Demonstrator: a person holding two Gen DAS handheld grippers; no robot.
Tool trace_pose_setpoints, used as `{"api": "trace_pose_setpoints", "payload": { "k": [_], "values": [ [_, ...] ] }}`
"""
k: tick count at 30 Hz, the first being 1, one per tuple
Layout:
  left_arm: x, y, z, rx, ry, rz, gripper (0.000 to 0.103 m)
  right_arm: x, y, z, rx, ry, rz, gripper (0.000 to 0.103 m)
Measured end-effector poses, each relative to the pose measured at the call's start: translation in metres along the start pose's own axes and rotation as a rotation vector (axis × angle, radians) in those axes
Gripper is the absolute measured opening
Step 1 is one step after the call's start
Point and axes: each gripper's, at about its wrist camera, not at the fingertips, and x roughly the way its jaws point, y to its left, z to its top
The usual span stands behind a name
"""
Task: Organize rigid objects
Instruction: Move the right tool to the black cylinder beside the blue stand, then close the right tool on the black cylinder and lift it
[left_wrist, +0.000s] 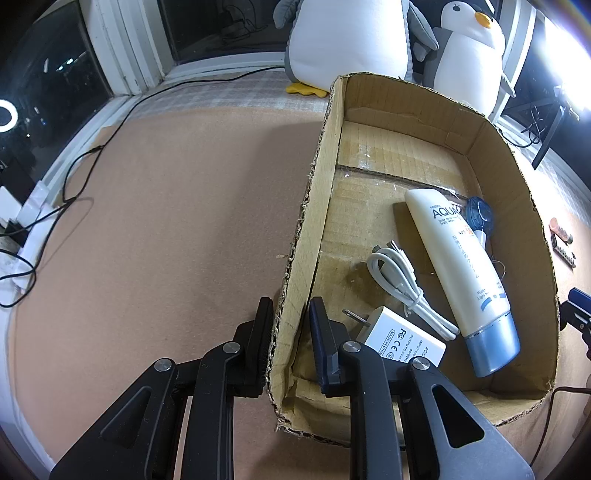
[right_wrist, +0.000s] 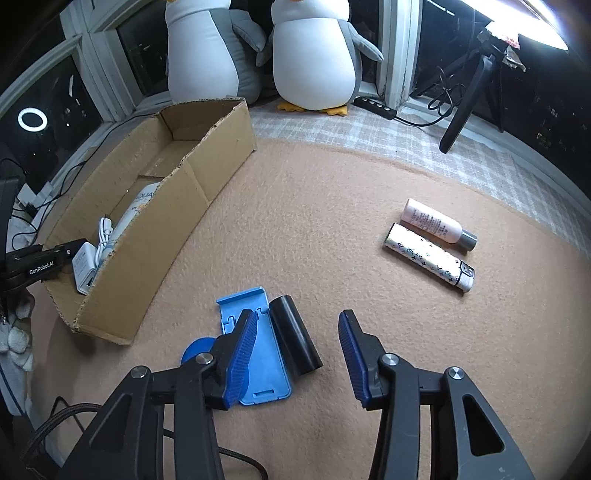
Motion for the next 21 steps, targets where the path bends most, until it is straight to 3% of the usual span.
{"api": "trace_pose_setpoints", "payload": {
  "k": [21],
  "values": [
    [0.000, 0.000, 0.000, 0.000, 0.000, 0.000, 0.019, 0.013, -0.001, 0.000, -0.022, 0.050, -0.023, 0.023]
  ]
}}
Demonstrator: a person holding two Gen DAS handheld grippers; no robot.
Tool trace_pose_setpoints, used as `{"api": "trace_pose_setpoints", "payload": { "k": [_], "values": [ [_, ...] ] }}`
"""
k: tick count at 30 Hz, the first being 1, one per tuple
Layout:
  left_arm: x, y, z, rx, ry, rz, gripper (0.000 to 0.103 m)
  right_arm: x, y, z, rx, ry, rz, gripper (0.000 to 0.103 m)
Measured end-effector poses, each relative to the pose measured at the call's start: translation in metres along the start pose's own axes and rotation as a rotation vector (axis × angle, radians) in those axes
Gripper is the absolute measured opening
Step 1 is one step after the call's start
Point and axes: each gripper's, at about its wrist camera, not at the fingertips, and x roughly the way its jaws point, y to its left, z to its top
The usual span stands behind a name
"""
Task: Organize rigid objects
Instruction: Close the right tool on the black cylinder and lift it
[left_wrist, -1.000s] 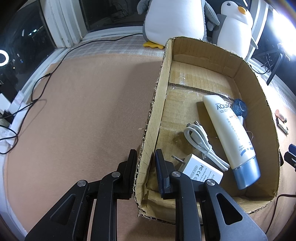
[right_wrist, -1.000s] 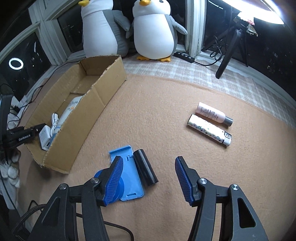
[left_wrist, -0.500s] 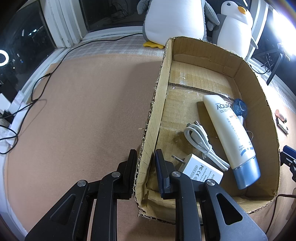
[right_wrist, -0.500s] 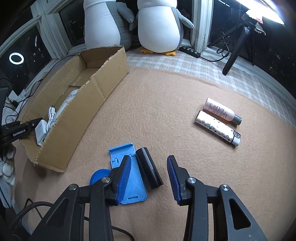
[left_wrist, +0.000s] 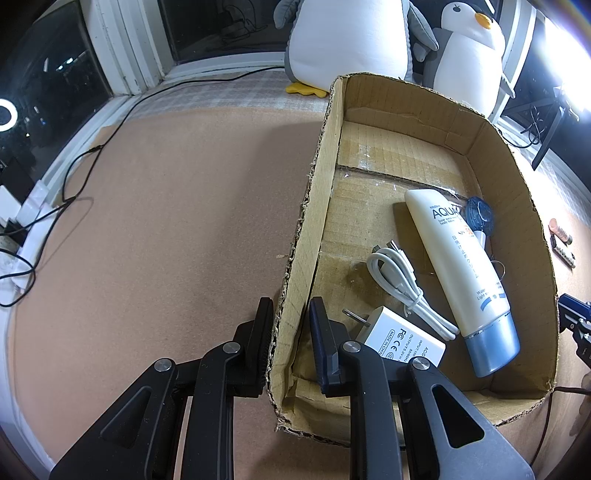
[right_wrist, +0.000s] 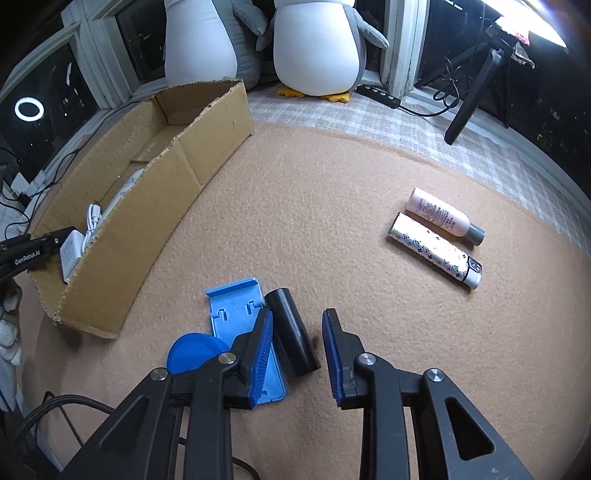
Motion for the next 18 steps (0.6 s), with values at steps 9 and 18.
{"api": "trace_pose_setpoints", "payload": {
  "k": [9, 18],
  "values": [
    [0.0000, 0.0000, 0.0000, -0.001, 0.000, 0.000, 0.019, 0.0038, -0.0042, -0.0015, 0.002, 0.023, -0.031, 0.015],
    [0.0004, -0.0003, 0.0000, -0.001, 0.001, 0.000, 0.019, -0.0013, -0.0072, -0.0013, 0.032, 0.003, -0.044, 0.015]
  ]
}}
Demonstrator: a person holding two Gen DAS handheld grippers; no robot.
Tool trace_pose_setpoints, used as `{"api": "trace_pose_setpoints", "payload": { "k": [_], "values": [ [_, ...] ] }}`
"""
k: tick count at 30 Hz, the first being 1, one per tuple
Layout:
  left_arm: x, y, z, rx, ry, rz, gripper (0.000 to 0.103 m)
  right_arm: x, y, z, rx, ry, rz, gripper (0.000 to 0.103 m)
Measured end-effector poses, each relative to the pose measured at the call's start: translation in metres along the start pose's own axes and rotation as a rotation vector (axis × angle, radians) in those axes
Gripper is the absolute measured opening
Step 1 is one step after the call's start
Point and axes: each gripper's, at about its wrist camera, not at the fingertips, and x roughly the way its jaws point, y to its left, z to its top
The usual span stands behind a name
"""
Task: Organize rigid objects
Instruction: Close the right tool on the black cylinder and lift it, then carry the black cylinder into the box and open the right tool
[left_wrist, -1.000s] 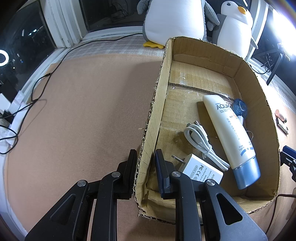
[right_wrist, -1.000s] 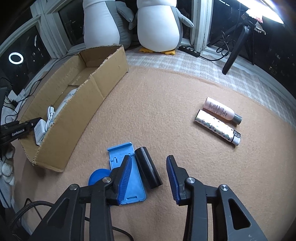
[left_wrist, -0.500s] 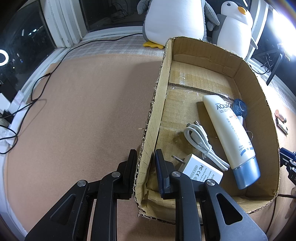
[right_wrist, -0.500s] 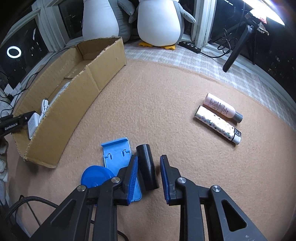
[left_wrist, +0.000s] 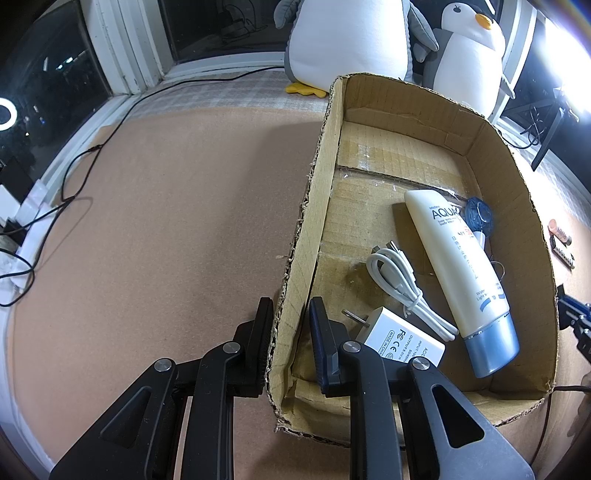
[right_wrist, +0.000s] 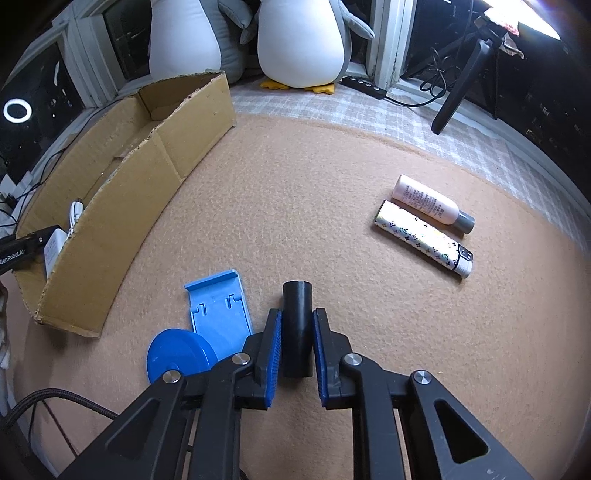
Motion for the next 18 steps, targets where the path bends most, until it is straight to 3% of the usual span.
{"api": "trace_pose_setpoints", "payload": {
  "k": [9, 18],
  "values": [
    [0.001, -0.001, -0.001, -0.004, -0.001, -0.004, 0.019, -0.031, 0.019, 0.020, -0.032, -0.094, -0.009, 0.015],
    [0.000, -0.001, 0.000, -0.010, -0.002, -0.011, 0.019, -0.058, 0.062, 0.042, -0.080, -0.166, 0.067, 0.015]
  ]
}}
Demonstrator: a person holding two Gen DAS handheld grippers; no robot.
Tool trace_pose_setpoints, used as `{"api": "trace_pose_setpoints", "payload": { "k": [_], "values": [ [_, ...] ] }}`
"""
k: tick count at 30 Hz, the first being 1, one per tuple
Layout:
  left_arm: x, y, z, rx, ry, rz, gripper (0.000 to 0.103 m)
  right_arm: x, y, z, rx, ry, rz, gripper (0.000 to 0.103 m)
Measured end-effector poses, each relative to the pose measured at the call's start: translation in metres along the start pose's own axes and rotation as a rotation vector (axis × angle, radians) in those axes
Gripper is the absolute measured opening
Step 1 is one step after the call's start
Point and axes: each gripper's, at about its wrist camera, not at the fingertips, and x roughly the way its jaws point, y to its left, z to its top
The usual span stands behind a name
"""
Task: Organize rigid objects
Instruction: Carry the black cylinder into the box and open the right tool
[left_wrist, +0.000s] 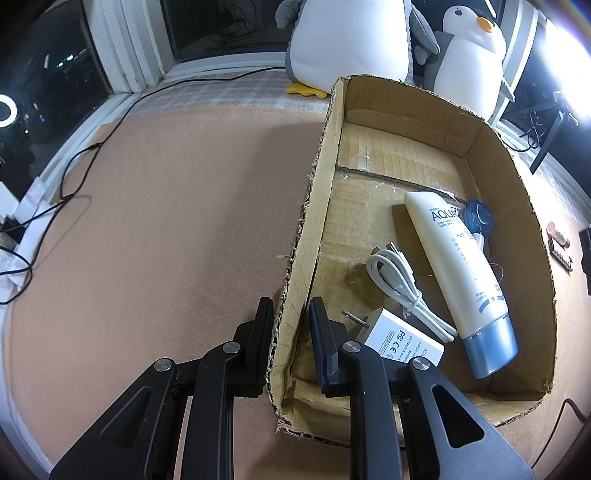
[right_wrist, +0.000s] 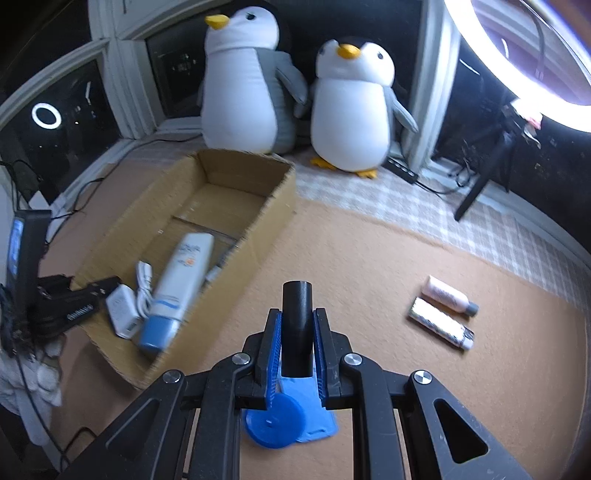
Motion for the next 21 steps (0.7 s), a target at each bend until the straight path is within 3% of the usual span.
{"api": "trace_pose_setpoints", "payload": {
  "k": [9, 21],
  "values": [
    [0.001, 0.001, 0.000, -0.007, -0.001, -0.006, 0.019, 0.011, 0.052, 0.019, -0.044, -0.001, 0.127, 0.015],
    [0.001, 0.001, 0.000, -0.008, -0.001, -0.009, 0.019, 0.034, 0.087, 0.028, -0.050, 0.041, 0.226, 0.015]
  ]
}}
